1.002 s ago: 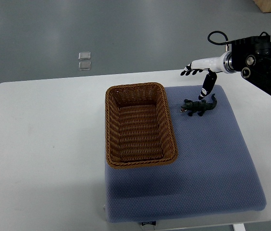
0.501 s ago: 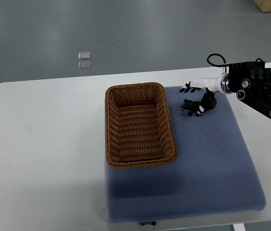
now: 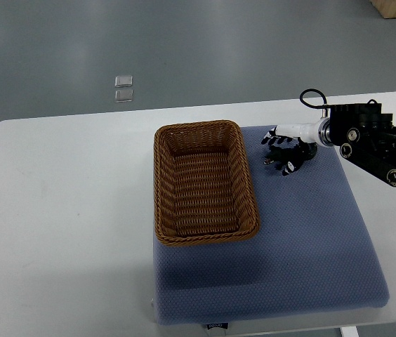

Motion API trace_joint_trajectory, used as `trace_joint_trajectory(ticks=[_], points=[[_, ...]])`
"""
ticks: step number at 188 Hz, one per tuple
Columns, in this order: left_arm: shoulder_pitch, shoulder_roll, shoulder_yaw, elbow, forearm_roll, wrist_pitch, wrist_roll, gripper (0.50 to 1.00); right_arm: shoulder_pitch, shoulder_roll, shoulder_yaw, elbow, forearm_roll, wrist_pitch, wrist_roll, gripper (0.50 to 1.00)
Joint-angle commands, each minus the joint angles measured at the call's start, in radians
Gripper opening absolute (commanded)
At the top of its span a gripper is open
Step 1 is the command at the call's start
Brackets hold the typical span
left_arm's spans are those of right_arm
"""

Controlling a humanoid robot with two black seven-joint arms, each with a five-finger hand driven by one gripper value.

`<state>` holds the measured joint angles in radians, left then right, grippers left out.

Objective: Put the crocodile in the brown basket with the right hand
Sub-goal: 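Close the right hand's fingers around the toy crocodile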

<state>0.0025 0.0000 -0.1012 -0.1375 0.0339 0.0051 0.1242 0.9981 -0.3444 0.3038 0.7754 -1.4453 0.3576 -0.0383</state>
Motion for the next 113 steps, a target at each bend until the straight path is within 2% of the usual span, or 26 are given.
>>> trace_joint_trajectory(ticks=[1,18,30,37,44,50,69,113], points=[[0.001,0.000,0.000,0.001,0.000,0.000,0.000,1.000,-0.001,0.002,-0.005,-0.015,-0.001,-0.011,0.001,0.762],[0.001,0.000,0.000,0.001,0.000,0.000,0.000,1.000,-0.003,0.002,-0.005,-0.024,-0.003,-0.017,0.001,0.711],[0.001,0.000,-0.002,0.001,0.000,0.000,-0.001,1.000,-0.007,0.004,-0.005,-0.025,-0.003,-0.017,0.001,0.648],[0.001,0.000,-0.002,0.001,0.000,0.000,0.000,1.000,-0.009,0.004,-0.005,-0.027,-0.003,-0.016,0.003,0.635],[0.001,0.000,-0.002,0.001,0.000,0.001,0.000,1.000,-0.009,0.002,-0.006,-0.027,-0.004,-0.016,0.003,0.574],[0.001,0.000,-0.002,0.001,0.000,0.001,0.000,1.000,-0.009,0.002,-0.006,-0.027,-0.004,-0.016,0.003,0.541],[0.001,0.000,-0.002,0.001,0.000,0.001,-0.001,1.000,-0.009,0.002,-0.006,-0.027,-0.004,-0.016,0.005,0.500],[0.001,0.000,-0.002,0.003,0.000,0.001,-0.001,1.000,0.000,0.001,-0.005,-0.025,-0.003,-0.012,0.006,0.500]])
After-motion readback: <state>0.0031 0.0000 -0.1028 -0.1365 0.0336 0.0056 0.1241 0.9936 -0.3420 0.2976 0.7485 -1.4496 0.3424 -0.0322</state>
